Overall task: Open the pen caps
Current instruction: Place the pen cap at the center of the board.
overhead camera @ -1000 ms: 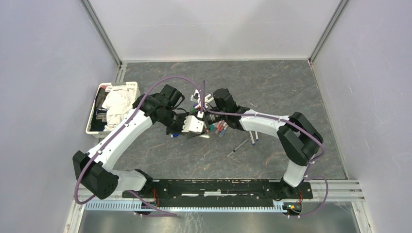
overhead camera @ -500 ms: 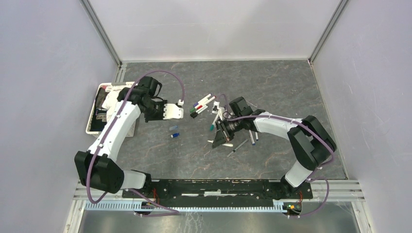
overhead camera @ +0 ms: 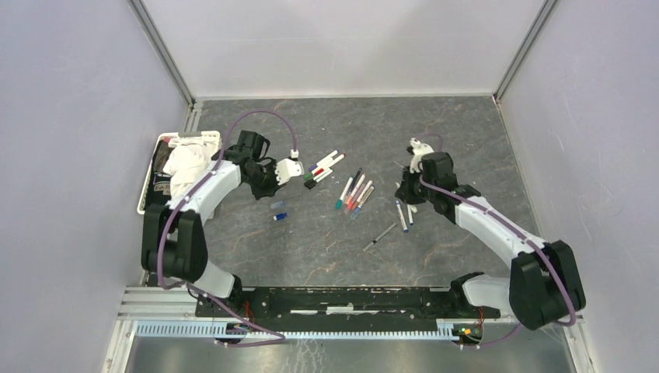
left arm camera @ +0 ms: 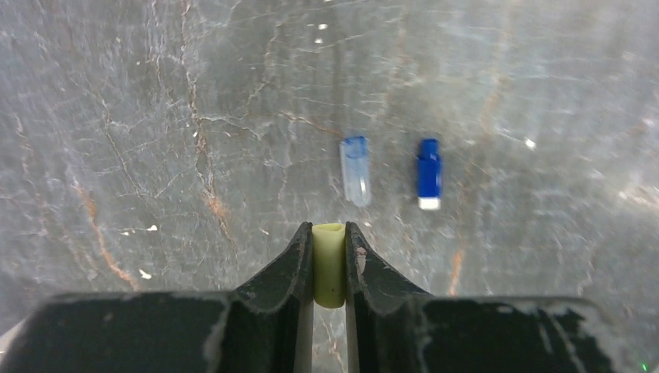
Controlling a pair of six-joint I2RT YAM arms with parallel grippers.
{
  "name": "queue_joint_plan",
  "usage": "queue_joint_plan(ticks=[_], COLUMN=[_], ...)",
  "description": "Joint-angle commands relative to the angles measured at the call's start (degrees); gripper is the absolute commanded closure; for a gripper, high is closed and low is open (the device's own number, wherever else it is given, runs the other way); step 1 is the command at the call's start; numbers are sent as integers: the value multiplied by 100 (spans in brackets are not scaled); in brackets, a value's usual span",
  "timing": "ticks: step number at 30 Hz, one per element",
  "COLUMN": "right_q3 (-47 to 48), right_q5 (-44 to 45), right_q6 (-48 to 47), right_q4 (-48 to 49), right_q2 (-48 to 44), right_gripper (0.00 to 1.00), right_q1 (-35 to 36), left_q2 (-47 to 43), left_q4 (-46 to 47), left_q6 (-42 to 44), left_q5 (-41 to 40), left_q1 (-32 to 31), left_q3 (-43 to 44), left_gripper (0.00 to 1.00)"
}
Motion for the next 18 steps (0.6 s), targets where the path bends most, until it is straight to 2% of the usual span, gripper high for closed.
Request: queue_joint_plan(ticks=[1,5,11,16,18], right_q3=[-637,-1072,-1438,-1630,-1626], right_q5=[1919,1787,2162,2530,2616], right_q6=[325,504,572,535,529], right_q4=[381,780,1233,1578,1628], right_q2=[-393,-478,-347,-263,-145], right_gripper=[100,100,100,100,100], right_q1=[-378,-865,-909,-921,-921], left_q2=[605,1073,1493,1536,1546], left_q4=[1053,1495,1733,1780,1746], left_q6=[-936,-1200,-1250,-1087,-1027], left_q5=[-244,-494,-631,-575,-539], left_q1=[152,161,161,153,144], left_q3=[106,102,166,86,67], left_gripper=[98,98,97,89,82])
